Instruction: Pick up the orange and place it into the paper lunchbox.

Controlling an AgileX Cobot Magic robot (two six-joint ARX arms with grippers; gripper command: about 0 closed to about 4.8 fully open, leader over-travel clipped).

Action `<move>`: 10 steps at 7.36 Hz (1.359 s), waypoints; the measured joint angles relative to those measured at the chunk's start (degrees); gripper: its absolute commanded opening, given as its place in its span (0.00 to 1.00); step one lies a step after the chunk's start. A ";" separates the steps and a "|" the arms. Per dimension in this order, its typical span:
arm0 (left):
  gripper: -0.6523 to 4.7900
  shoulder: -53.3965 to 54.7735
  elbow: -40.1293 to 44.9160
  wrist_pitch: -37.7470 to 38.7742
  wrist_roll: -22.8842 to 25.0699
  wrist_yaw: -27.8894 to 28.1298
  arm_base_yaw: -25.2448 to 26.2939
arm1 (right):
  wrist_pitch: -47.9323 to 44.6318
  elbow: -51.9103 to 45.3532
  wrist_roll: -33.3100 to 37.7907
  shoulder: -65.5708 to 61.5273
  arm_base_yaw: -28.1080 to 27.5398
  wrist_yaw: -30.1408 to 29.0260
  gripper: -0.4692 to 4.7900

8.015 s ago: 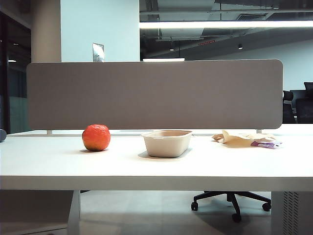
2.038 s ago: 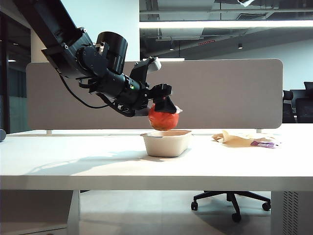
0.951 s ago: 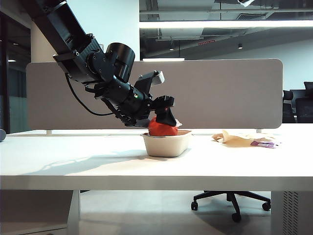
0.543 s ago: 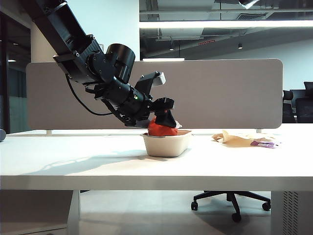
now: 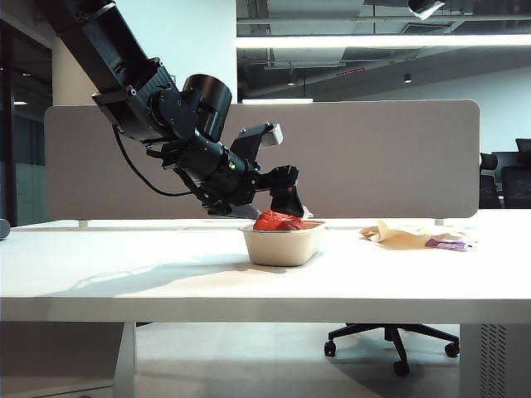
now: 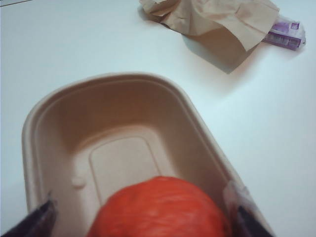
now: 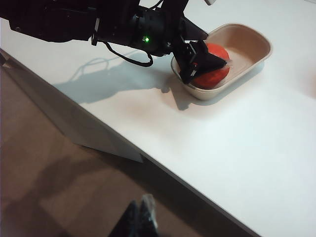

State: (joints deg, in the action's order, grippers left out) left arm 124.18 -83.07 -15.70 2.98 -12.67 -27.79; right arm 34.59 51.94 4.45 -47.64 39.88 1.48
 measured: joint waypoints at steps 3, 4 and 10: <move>0.11 -9.94 0.00 9.11 0.13 0.04 -0.04 | 0.02 0.00 0.00 0.00 0.00 0.02 0.08; 0.11 -19.78 -0.04 30.10 2.38 0.04 -0.02 | 0.02 0.00 0.00 0.00 0.00 0.00 0.08; 0.11 -50.82 16.39 57.44 12.85 -0.22 -2.99 | -2.54 0.00 0.00 0.72 0.04 1.38 0.08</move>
State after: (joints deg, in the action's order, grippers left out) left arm 73.36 -66.67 41.74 15.84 -12.88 -30.79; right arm 32.05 51.94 4.45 -46.92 39.92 2.85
